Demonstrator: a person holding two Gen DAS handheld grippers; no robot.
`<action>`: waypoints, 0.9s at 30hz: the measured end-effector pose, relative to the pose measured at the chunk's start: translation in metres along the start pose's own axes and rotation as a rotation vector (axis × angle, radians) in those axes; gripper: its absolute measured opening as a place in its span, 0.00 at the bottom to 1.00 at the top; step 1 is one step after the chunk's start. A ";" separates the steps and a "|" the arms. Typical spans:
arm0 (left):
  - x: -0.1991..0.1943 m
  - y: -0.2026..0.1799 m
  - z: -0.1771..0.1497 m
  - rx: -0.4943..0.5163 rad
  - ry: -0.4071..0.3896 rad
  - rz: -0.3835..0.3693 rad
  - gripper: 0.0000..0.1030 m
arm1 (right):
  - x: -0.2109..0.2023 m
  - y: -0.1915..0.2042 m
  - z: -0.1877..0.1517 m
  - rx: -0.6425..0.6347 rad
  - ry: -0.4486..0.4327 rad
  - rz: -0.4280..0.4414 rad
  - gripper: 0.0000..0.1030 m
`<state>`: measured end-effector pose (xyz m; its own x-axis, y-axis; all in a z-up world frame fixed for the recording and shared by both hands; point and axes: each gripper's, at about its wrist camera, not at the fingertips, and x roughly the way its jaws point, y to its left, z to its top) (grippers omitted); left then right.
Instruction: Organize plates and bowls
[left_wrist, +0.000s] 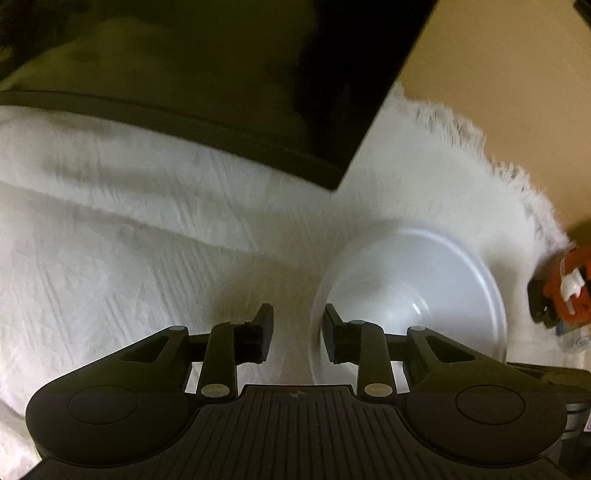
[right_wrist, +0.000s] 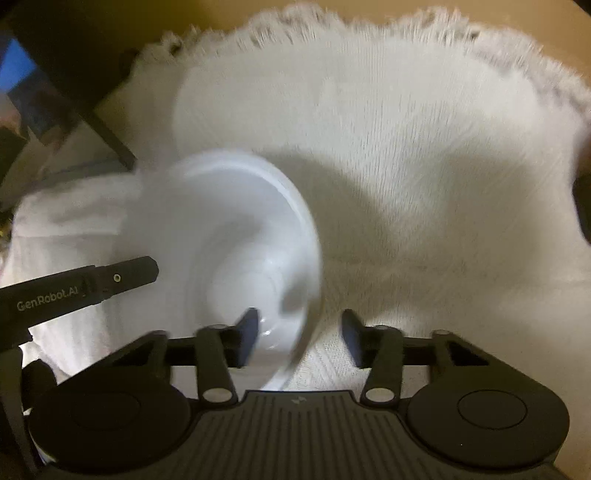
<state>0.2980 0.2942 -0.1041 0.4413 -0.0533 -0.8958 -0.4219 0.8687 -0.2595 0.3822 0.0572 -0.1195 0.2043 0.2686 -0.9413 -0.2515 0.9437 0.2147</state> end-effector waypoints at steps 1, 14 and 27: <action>0.003 -0.001 -0.001 0.009 0.013 -0.014 0.30 | 0.003 -0.002 -0.001 -0.002 0.012 0.003 0.25; -0.072 -0.073 -0.005 0.135 -0.051 -0.107 0.28 | -0.090 -0.034 -0.015 -0.039 -0.122 0.092 0.21; -0.161 -0.226 -0.090 0.314 -0.040 -0.279 0.28 | -0.263 -0.147 -0.124 -0.109 -0.281 -0.018 0.26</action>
<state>0.2509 0.0619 0.0667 0.5378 -0.2937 -0.7902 -0.0229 0.9319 -0.3619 0.2484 -0.1755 0.0641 0.4596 0.3096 -0.8324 -0.3423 0.9266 0.1556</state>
